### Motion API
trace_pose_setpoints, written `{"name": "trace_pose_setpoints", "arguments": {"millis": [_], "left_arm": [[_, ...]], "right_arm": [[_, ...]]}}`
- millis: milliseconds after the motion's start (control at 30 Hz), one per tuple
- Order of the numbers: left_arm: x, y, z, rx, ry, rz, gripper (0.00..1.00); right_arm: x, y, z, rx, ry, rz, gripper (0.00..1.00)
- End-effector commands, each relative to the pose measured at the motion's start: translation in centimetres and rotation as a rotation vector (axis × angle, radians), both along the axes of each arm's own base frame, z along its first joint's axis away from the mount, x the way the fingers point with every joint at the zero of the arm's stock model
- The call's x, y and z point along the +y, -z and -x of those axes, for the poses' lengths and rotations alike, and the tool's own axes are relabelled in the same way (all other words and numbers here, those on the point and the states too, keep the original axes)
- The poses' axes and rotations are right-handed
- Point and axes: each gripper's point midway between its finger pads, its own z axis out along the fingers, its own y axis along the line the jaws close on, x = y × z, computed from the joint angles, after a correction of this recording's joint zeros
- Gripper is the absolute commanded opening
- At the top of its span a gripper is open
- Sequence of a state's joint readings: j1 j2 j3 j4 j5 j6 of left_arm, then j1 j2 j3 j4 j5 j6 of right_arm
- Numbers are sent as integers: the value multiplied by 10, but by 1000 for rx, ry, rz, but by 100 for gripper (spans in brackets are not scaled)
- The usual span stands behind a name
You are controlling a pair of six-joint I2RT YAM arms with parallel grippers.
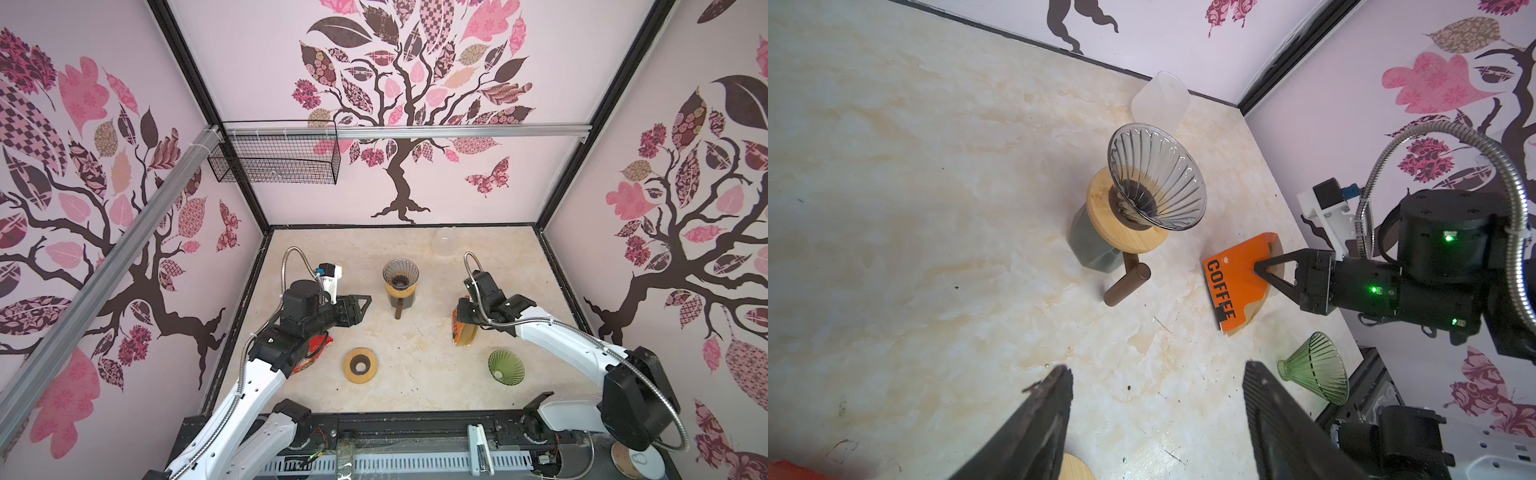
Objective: Place the coffee filter in the dripper
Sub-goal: 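Lower the right gripper over the open COFFEE filter pack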
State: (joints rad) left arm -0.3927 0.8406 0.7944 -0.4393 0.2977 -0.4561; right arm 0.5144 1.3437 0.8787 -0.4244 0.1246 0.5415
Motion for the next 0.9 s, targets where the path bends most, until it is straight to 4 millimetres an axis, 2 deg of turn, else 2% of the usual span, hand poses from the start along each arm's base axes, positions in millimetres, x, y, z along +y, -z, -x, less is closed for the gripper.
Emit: {"name": "trace_pose_setpoints", "arguments": {"millis": [0,133,467,700,867], "left_arm": [[0,6,-1,-1,-1,2,68],[0,6,-2,-1,-4,1,68],[1,8,-3,7,-8,-2,68],[1,10,-4,14,-8,-1,68],[1,11,-5,19,-9,2,68]], "right_arm": [[1,-15,-22,-63,16,33,4],[3,-19,-38,-86,26,57,4],[4,-6,-63,-69,41,150,5],[17,-6,-68,-52,11,107,20],[26,-28,-66,-72,-17,49,24]]}}
